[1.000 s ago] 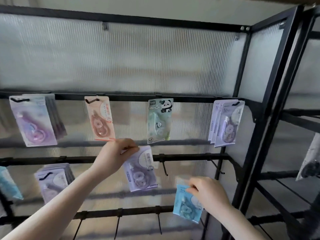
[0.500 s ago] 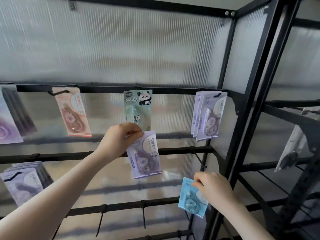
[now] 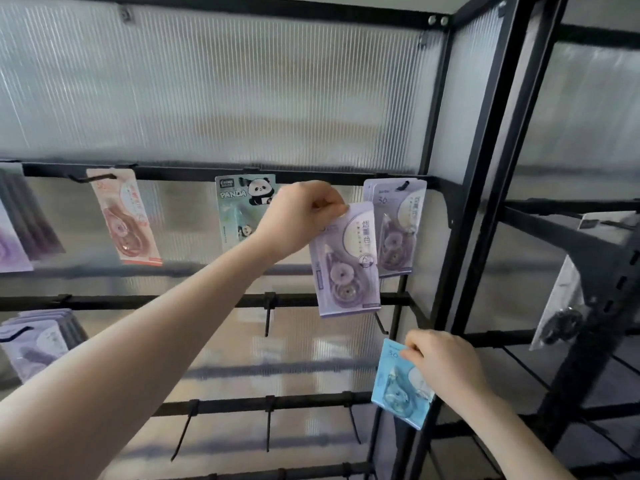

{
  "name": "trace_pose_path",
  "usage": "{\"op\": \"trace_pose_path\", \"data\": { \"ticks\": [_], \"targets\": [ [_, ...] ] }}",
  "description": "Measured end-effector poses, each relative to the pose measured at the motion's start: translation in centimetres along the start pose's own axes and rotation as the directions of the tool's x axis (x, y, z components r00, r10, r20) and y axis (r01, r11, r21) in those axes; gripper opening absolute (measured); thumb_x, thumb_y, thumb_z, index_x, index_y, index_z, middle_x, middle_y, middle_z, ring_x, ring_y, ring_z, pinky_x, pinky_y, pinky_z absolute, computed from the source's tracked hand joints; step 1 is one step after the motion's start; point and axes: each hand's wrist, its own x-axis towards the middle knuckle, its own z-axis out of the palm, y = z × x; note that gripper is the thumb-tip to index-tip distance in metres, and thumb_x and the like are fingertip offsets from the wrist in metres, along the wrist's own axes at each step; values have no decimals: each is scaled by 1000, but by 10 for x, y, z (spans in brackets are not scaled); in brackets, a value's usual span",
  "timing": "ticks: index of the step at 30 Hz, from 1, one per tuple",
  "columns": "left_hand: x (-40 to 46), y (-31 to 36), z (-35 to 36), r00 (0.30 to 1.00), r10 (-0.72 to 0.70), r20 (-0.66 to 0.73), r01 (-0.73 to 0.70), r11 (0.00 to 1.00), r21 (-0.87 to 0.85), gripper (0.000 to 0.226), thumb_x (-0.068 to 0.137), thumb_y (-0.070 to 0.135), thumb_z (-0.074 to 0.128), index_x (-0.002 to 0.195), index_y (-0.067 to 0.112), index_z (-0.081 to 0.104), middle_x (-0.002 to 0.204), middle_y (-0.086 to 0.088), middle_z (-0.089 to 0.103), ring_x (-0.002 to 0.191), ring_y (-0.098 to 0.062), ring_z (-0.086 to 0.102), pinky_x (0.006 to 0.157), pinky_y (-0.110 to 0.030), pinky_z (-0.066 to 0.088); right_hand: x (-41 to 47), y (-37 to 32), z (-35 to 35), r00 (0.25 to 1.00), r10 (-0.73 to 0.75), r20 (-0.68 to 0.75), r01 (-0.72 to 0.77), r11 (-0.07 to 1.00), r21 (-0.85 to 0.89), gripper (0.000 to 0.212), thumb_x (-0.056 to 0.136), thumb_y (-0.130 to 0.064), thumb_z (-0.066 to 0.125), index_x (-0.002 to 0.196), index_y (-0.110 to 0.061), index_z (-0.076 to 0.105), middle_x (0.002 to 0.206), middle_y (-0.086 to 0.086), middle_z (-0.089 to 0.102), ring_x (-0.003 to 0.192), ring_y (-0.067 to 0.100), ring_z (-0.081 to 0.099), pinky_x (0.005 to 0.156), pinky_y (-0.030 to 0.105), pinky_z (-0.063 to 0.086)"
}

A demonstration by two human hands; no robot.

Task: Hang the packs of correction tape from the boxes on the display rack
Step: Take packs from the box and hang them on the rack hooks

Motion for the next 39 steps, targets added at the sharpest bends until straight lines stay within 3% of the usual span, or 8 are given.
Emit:
{"op": "trace_pose_path", "data": {
  "ticks": [5,12,22,25,29,32,36,39],
  "targets": [
    [30,16,22,1000,3,-19,-3,1000,7,9,85,21,65,80,14,67,68,8,59,61,-1,49,57,-11,37,-3,26,4,1000,24,-3,-24,999,22,21,94,-38,47,80,-23,52,77,-9,58,74,10,57,55,23,35],
    [59,34,49,997,4,-83,-9,998,-61,5,84,21,66,80,16,66,70,11,60,63,3,52,63,-11,40,-4,48,14,998,60,-6,-59,996,67,24,93,-40,49,83,-19,56,82,-6,64,72,10,59,57,25,43],
    [72,41,69,995,-15,-101,13,1000,-27,8,85,24,64,84,17,69,78,8,64,75,-11,60,72,-27,50,1,57,22,999,33,10,-33,998,50,23,94,-37,48,81,-20,54,83,-5,65,70,10,58,50,21,34],
    [72,41,69,996,0,-95,-2,1000,-24,13,87,22,60,86,14,70,83,5,68,77,-10,60,71,-24,48,1,54,23,998,33,44,-36,998,60,24,95,-36,47,80,-18,52,86,-4,66,71,11,59,48,21,30],
    [74,36,68,998,9,-63,-8,1000,15,17,90,17,55,87,10,70,79,5,65,62,-2,51,60,-11,39,0,43,14,998,-7,61,2,997,80,24,96,-34,46,78,-19,45,91,-3,66,65,9,51,44,17,23],
    [75,30,69,999,16,-47,-13,997,73,17,90,15,53,85,12,69,76,7,60,63,-7,48,53,-6,31,0,38,12,999,-15,50,11,997,72,23,96,-34,45,79,-19,46,88,-3,64,56,5,43,43,18,22],
    [76,28,72,999,31,-39,-26,992,122,18,89,15,51,85,13,68,79,4,62,71,-14,53,62,-22,38,3,35,16,999,-19,51,16,998,54,25,96,-34,44,78,-17,47,87,-2,65,64,11,52,43,19,21],
    [79,27,74,998,47,-45,-38,982,186,19,89,14,49,85,12,68,80,7,59,74,-18,57,64,-25,40,4,33,17,998,-38,60,35,998,51,26,97,-35,43,78,-17,46,85,-3,63,57,7,47,41,18,21]
  ]
}}
